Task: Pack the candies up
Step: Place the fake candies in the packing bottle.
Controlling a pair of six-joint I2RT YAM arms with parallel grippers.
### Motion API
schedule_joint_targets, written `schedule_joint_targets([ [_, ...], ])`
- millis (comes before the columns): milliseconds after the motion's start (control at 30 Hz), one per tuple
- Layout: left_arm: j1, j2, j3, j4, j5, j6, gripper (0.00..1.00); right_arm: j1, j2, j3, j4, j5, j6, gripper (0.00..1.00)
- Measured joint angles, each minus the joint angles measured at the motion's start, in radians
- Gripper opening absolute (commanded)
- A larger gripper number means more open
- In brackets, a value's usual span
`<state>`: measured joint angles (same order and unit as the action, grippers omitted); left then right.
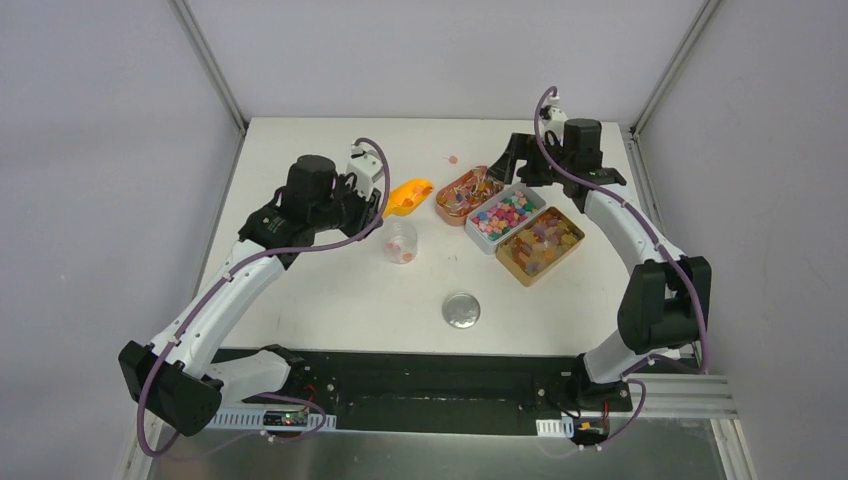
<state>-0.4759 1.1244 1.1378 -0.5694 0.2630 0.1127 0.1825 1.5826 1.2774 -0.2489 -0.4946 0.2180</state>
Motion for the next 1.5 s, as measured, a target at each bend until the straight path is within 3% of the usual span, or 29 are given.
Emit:
schedule_joint_targets([
  [900, 0.0, 0.075, 0.008, -0.283, -0.087, 0.002, 0.0, 0.005, -0.048, -0.017, 0.0, 0.029, -0.073, 1.0],
  [1500, 0.0, 0.164, 0.126, -0.462, -0.158, 0.003, 0.0, 0.005, -0.066, -0.023, 0.004, 0.038, -0.086, 1.0],
])
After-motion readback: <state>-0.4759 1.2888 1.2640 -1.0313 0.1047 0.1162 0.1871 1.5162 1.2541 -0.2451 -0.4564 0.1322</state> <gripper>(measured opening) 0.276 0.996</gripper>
